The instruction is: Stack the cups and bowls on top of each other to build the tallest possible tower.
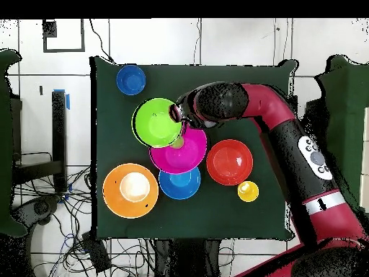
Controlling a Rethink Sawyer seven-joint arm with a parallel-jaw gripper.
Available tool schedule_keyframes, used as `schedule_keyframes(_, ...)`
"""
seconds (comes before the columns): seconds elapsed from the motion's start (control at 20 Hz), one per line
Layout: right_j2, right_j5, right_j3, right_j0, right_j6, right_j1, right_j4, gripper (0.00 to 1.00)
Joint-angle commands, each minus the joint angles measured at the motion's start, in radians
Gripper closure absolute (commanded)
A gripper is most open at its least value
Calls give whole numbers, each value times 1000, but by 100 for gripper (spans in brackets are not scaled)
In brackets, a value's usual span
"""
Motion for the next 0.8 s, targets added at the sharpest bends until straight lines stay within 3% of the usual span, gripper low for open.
schedule_keyframes(0.05, 45, 69, -47, 15, -419, 49, -32, 100)
schedule_keyframes(0.45, 57, 59, -62, 11, -451, 73, -25, 100)
schedule_keyframes(0.8, -42, 118, -80, 39, -285, 17, -29, 100)
